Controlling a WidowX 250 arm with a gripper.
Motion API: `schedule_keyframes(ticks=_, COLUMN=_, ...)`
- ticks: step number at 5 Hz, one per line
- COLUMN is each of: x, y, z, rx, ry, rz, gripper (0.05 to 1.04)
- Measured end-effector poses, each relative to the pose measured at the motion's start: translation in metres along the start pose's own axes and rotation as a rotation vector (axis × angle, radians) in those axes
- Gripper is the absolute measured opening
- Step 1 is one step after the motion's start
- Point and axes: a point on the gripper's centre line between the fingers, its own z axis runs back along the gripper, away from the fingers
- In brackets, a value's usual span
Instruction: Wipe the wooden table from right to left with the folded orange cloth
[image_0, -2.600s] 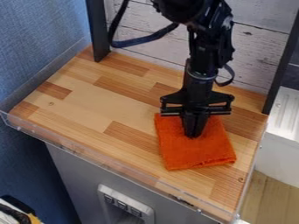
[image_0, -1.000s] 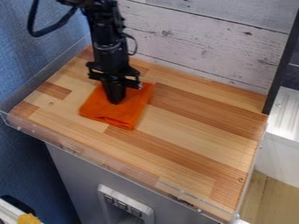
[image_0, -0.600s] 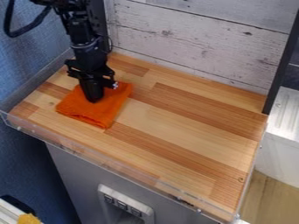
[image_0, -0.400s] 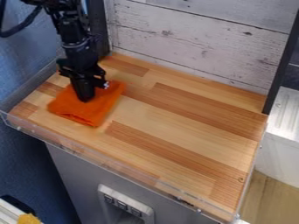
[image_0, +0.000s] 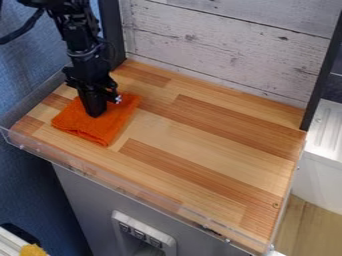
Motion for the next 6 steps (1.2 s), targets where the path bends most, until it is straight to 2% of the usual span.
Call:
schedule_keyframes(ticks=2, x=-0.014, y=-0.007, z=0.0, rx=0.0, ry=0.007, rz=0.024, gripper=0.081)
schedule_keyframes(ticks=3, x=-0.02, y=-0.012, z=0.002, rx=-0.028, ry=0.044, rz=0.038, gripper=0.213)
schedule_keyframes(ticks=5, x=-0.02, y=-0.036, z=0.048, rx=-0.042, ry=0.039, rz=0.046, gripper=0.782)
schedule_keyframes(ticks=6, x=-0.02, y=-0.055, z=0.077, rx=-0.03, ry=0.016, rz=0.044, gripper=0.987)
